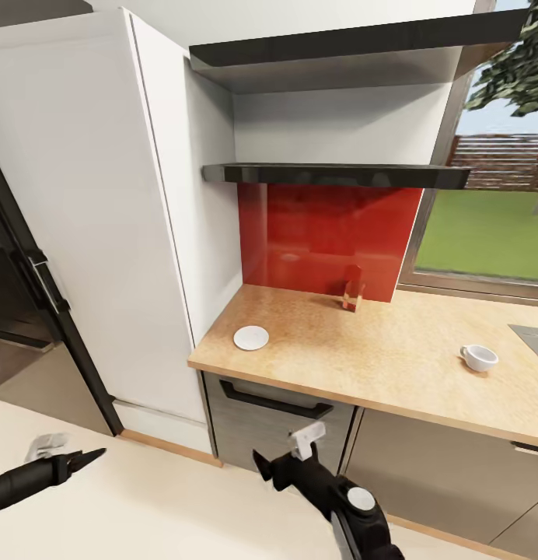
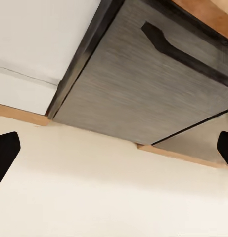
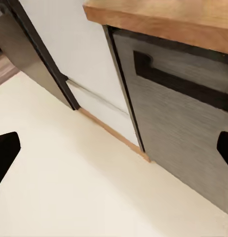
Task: Set up a coffee station on the kitchen countertop: keep the coffee maker on the countertop, move the bottle of coffee from the kitchen shelf to the counter next to the coffee maker, place a paper coffee filter on top of the coffee maker, put the saucer next to the coffee maker with the coffee cup on the saucer, and place the electric kettle next to the coffee maker.
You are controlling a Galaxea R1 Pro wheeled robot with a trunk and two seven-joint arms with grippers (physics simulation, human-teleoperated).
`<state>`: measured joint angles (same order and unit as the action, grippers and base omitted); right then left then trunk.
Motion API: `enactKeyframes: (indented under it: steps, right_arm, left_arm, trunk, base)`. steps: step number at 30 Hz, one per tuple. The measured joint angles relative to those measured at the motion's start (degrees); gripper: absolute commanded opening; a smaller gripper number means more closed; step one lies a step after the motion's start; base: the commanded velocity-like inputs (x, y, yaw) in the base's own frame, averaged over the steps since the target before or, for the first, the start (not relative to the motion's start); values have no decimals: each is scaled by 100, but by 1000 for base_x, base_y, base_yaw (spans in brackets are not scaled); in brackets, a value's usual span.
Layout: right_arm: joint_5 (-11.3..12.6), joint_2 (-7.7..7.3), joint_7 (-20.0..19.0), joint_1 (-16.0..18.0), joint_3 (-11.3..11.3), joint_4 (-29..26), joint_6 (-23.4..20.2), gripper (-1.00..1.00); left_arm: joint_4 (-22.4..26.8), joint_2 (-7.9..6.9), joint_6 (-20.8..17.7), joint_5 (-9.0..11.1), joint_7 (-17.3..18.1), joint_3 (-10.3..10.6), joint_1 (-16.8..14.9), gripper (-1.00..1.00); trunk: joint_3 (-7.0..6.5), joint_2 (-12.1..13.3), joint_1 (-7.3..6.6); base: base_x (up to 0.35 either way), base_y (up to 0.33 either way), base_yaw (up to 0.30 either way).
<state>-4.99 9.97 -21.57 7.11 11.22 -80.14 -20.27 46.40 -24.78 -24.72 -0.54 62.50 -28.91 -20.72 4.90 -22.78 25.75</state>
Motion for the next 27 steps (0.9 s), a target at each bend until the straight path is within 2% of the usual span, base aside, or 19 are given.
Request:
enactKeyframes:
  steps: [2,4,5,6,8,11,12,13,15,16,17,18,20,21,23,24,26,27]
  right_arm:
    - [298,0,-2,205,9,-322,-224,100]
    - [742,1,-10,596,-7,-426,-612,100]
    - [1057,1,-18,919,-25,-435,-932,100]
    - [1251,1,-14,1188,-39,-412,-1133,100]
    - [1487,1,1,1694,-133,-306,-1385,100]
    - [1619,0,16,2713,-671,393,-1664,100]
    - [1628,1,18,2875,-769,559,-1703,100]
    - [1637,0,21,3307,-1059,1096,-1783,100]
    - [1657,-4,51,3870,-1511,1862,-1833,100]
    - [1659,-5,84,4179,-1852,2331,-1851,100]
    - [1669,-4,107,4324,-2022,2549,-1859,100]
    - [1673,-4,116,4378,-2083,2628,-1862,100]
    - [1676,-162,129,4514,-2243,2828,-1873,100]
    - [1684,-184,129,4528,-2260,2852,-1876,100]
    - [1687,-245,124,4564,-2297,2929,-1884,100]
    - [1684,-262,122,4574,-2300,2964,-1887,100]
    - [1683,-270,121,4579,-2299,2982,-1889,100]
    - [1683,-272,121,4581,-2301,2986,-1889,100]
  left_arm:
    - [5,8,-196,0,349,2,-95,100]
    - [8,16,-372,-1,649,1,-183,100]
    - [12,30,-449,-1,807,1,-222,100]
    - [14,41,-484,-1,875,-3,-270,100]
    - [16,64,-555,5,942,-6,-388,100]
    - [20,283,-889,25,979,3,-592,100]
    - [21,336,-932,26,978,6,-628,100]
    - [23,495,-1012,22,960,11,-752,100]
    - [20,708,-1068,4,940,15,-942,100]
    - [19,843,-1092,0,932,16,-1082,100]
    - [19,928,-1120,-3,929,17,-1187,100]
    - [18,966,-1141,-7,926,16,-1240,100]
    - [13,1136,-1354,-15,903,11,-1446,100]
    - [12,1177,-1402,-17,888,11,-1477,100]
    - [16,1408,-1546,6,693,15,-1603,100]
    - [18,1587,-1599,21,467,11,-1771,100]
    - [19,1712,-1694,27,298,-10,-2002,100]
    - [18,1765,-1877,23,245,-14,-2112,100]
  trunk:
    - [1,0,0]
    - [1,0,0]
    - [0,0,0]
    - [0,0,0]
    - [0,0,0]
    - [0,1,1]
    - [1,0,0]
    - [0,3,1]
    - [0,1,0]
    - [0,2,1]
    - [1,0,0]
    - [1,0,0]
    - [1,0,0]
    - [1,0,0]
    - [1,0,0]
    - [0,0,0]
    - [0,0,0]
    - [1,0,0]
  base:
    - [0,0,0]
    - [0,0,0]
    - [0,0,0]
    - [0,0,0]
    - [0,0,0]
    - [0,0,0]
    - [0,0,0]
    - [0,0,0]
    - [0,0,0]
    - [0,0,0]
    - [0,0,0]
    - [0,0,0]
    - [0,0,0]
    - [0,0,0]
    - [0,0,0]
    - [0,0,0]
    - [0,0,0]
    - [0,0,0]
